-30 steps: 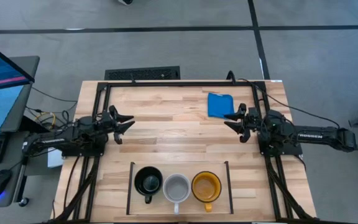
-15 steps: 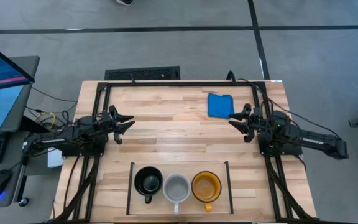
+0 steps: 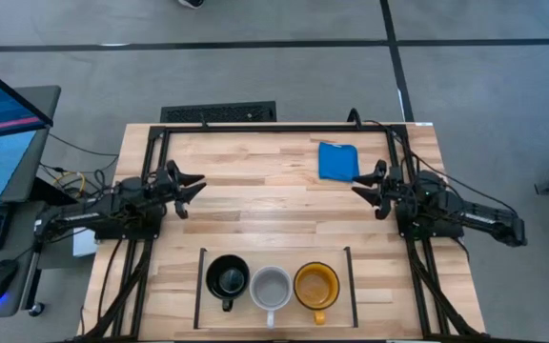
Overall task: Stack small to large cups/mugs on shelf
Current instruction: Return to Home Position
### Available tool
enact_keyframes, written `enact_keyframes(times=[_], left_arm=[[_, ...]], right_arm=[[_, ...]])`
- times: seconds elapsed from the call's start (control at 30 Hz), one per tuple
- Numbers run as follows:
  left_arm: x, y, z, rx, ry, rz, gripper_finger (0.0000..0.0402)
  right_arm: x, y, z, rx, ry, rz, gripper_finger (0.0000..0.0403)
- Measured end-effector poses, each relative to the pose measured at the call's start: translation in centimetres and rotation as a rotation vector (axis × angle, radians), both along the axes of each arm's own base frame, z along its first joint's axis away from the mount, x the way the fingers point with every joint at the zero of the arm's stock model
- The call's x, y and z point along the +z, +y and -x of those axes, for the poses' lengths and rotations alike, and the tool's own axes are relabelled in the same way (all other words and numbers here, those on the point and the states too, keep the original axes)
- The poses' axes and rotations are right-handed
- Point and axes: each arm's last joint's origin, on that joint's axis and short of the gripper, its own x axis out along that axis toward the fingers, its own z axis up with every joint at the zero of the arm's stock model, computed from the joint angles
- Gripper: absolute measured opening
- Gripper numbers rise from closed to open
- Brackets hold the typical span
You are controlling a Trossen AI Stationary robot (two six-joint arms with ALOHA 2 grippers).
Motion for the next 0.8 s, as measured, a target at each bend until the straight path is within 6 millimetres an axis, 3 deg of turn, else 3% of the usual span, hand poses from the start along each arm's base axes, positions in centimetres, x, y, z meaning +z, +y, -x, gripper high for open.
enact_keyframes(times=[0.53,0.8], left_arm=[[-0.04,0.06,0.0,-0.045,0.012,-0.024,0.0119],[-0.1,0.06,-0.01,-0.049,-0.01,0.06,0.0119]], right_arm=[[-0.12,-0.04,0.0,-0.013,0.016,0.022,0.0201],[-0.12,-0.02,-0.01,-0.011,0.016,0.021,0.0201]])
